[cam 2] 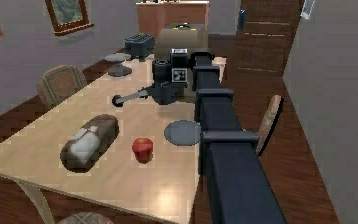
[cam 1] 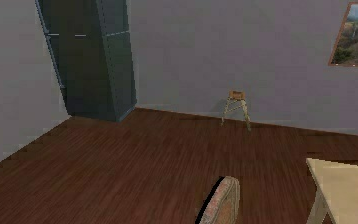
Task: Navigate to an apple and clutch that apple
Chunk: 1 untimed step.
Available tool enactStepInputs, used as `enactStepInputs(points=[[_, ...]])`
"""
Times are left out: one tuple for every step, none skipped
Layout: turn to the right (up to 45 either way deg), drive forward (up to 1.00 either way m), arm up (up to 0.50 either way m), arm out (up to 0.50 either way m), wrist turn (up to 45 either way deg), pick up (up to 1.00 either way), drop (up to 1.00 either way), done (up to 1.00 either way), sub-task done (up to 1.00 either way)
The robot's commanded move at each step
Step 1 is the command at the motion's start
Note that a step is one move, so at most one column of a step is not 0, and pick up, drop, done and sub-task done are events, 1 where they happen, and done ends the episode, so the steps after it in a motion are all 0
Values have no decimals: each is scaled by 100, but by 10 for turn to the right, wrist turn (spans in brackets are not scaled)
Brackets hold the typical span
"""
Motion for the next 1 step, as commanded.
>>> enactStepInputs(points=[[0, 0, -26, 0, 0, 0, 0, 0, 0]])
